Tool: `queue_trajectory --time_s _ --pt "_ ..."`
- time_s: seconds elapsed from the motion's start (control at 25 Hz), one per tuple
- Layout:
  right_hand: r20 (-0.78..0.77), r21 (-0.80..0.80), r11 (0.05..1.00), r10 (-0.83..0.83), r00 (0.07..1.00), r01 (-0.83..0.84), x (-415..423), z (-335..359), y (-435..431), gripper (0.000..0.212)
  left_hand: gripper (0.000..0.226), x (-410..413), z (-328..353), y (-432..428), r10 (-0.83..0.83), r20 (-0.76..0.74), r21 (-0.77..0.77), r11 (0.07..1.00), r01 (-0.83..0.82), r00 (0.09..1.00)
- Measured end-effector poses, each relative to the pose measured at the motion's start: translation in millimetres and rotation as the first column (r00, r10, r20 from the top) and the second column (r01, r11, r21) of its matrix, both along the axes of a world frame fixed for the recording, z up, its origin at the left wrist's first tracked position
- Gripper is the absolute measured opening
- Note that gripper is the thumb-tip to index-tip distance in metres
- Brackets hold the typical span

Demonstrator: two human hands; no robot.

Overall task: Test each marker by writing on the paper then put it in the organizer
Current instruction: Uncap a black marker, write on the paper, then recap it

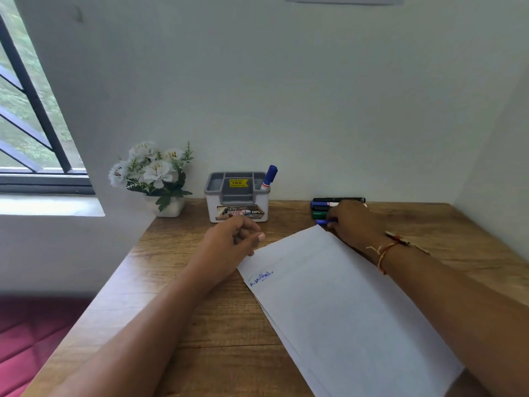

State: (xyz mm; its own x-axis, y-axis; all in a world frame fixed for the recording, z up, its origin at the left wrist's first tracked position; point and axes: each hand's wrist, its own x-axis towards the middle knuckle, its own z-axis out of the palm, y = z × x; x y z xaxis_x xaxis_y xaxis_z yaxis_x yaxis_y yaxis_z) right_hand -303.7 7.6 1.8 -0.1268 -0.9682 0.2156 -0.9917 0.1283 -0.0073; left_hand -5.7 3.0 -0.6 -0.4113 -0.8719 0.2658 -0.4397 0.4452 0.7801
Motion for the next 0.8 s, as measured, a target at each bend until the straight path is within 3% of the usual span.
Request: queue_trajectory --time_s 0.08,0.16,0.28,0.36,0.48,0.8 --pt "-0.084 -0.004 1.0 0.006 0.996 -0.006 2.9 2.8 1.9 0.029 0.006 0.8 -0.3 -0.4 -0.006 -0.018 -0.003 1.0 0.006 1.0" --pt "-0.079 -0.109 0.994 0.011 0.997 -0.019 12.6 14.0 9.4 0.025 0.005 1.5 -0.9 -0.4 -0.017 -0.044 -0.002 1.0 0.017 0.999" --pt "0.178 -0.231 0.964 0.178 0.968 -0.134 47.0 41.2 36.1 0.015 0.01 -0.6 0.0 2.0 -0.045 -0.101 0.03 0.998 0.049 0.994" --pt "0.319 -0.168 0.955 0.288 0.903 -0.245 76.6 53.2 57.2 0.015 0.017 -3.5 2.2 5.5 -0.063 -0.176 0.093 0.992 0.081 0.982" --pt "0.382 -0.034 0.939 0.327 0.864 -0.341 107.6 43.3 74.5 0.02 0.028 -4.5 5.1 9.3 -0.091 -0.274 0.178 0.973 0.143 0.957" --pt "0.529 -0.099 0.929 0.352 0.772 -0.356 116.9 31.0 78.9 0.019 0.016 -2.2 11.0 12.3 -0.127 -0.363 0.228 0.948 0.22 0.923"
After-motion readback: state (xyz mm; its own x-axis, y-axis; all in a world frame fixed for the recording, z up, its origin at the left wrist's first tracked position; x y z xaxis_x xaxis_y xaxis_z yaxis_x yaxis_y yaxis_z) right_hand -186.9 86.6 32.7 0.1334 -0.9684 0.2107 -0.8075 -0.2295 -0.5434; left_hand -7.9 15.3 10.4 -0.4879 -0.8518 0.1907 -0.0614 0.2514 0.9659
